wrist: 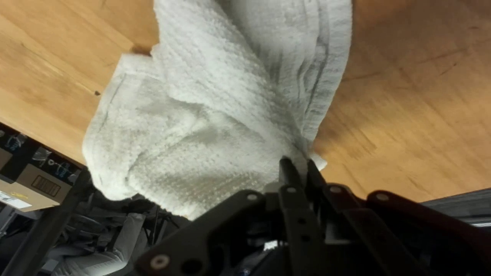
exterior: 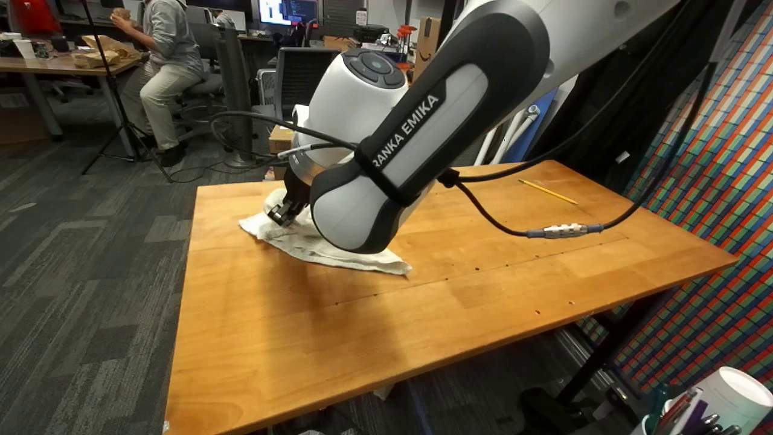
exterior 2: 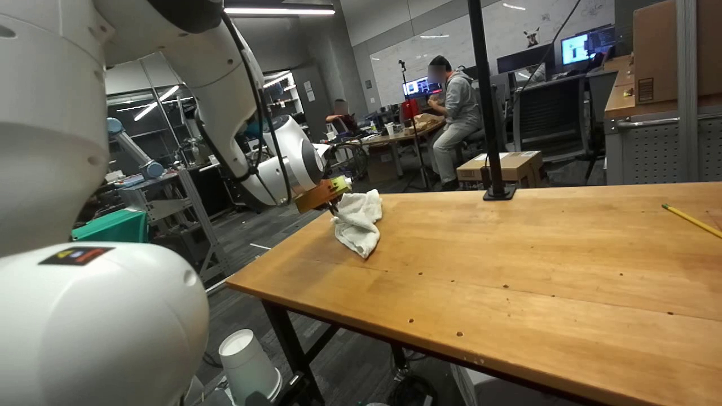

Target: Fold the cloth on the table

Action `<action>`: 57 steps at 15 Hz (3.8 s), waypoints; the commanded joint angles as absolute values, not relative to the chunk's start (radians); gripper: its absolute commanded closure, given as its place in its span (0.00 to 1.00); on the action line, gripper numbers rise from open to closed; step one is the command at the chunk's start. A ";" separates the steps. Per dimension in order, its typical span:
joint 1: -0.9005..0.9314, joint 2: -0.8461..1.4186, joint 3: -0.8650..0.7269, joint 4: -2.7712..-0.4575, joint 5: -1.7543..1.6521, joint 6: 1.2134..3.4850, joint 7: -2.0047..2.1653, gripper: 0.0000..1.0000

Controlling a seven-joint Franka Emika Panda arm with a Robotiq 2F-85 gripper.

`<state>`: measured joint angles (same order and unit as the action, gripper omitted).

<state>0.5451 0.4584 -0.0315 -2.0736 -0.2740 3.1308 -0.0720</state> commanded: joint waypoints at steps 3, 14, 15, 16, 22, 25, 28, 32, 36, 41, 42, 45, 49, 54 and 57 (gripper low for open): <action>0.665 0.454 -0.100 -2.113 -0.280 3.149 -0.003 0.65; 0.687 0.362 -0.260 -2.237 -0.284 3.150 0.028 0.00; 0.694 0.351 -0.289 -2.254 -0.286 3.148 0.032 0.00; 0.702 0.339 -0.318 -2.268 -0.289 3.144 0.035 0.00; 0.808 0.258 -0.530 -2.369 -0.315 3.136 0.062 0.00; 0.915 0.211 -0.655 -2.430 -0.340 3.118 0.103 0.00; 1.038 0.180 -0.786 -2.473 -0.384 3.096 0.170 0.00; 1.187 0.166 -0.930 -2.516 -0.458 3.073 0.272 0.00; 1.311 0.156 -1.020 -2.549 -0.517 3.033 0.375 0.00; 1.410 0.129 -1.062 -2.585 -0.544 2.981 0.457 0.00; 1.424 0.126 -1.065 -2.590 -0.544 2.975 0.467 0.00; 1.448 0.108 -1.067 -2.604 -0.538 2.958 0.485 0.00; 1.434 0.097 -1.050 -2.621 -0.522 2.984 0.462 0.00; 1.395 0.112 -1.024 -2.614 -0.486 3.022 0.426 0.00; 1.373 0.117 -1.000 -2.607 -0.460 3.046 0.409 0.00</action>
